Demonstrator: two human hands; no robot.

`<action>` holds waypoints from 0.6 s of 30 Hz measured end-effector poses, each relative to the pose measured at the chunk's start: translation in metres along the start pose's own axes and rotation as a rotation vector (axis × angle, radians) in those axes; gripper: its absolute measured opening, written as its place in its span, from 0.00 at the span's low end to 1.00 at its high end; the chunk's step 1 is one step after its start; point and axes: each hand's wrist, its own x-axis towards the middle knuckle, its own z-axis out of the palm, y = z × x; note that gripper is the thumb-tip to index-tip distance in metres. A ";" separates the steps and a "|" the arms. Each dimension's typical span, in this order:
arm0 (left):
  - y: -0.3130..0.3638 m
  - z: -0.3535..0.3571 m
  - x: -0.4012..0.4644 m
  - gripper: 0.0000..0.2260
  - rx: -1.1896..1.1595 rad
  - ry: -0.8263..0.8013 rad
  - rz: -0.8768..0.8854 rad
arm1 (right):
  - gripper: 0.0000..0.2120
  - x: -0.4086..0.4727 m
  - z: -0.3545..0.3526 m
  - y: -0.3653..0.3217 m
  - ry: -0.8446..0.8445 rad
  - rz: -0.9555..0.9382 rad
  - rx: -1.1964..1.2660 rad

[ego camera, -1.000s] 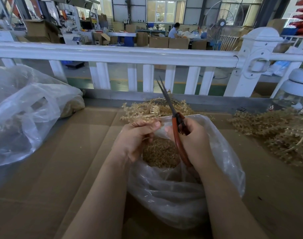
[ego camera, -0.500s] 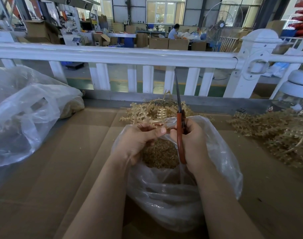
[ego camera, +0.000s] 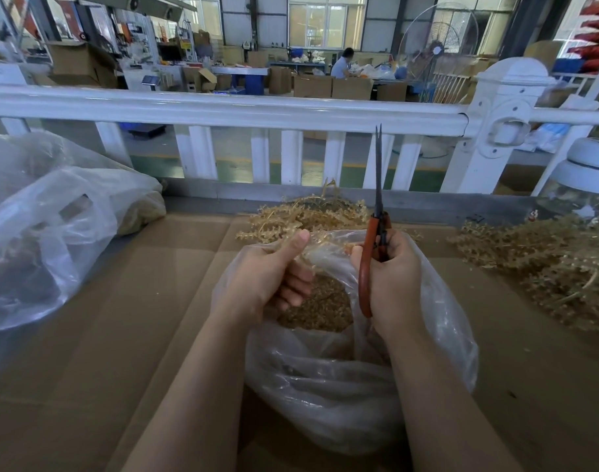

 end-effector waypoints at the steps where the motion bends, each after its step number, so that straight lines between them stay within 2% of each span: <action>1: 0.001 0.001 -0.001 0.29 0.044 0.029 0.016 | 0.07 0.000 0.000 0.000 0.010 0.004 0.005; 3: 0.001 0.005 -0.004 0.26 0.088 0.117 0.100 | 0.07 0.000 0.000 0.000 0.028 0.012 0.019; 7: -0.001 0.008 -0.003 0.18 0.131 0.401 0.448 | 0.08 -0.001 0.000 -0.002 0.029 0.017 0.049; 10: -0.005 0.012 0.004 0.11 0.350 0.462 0.639 | 0.08 -0.001 0.000 -0.002 0.035 -0.004 0.049; 13: -0.012 0.013 0.010 0.16 0.609 0.394 0.694 | 0.07 -0.002 -0.001 -0.003 0.016 -0.012 0.070; 15: -0.014 0.016 0.011 0.15 0.636 0.307 0.694 | 0.09 -0.003 -0.001 -0.003 -0.003 -0.022 0.080; 18: -0.015 0.019 0.011 0.07 0.554 0.232 0.639 | 0.08 -0.003 -0.002 -0.004 -0.022 -0.043 0.074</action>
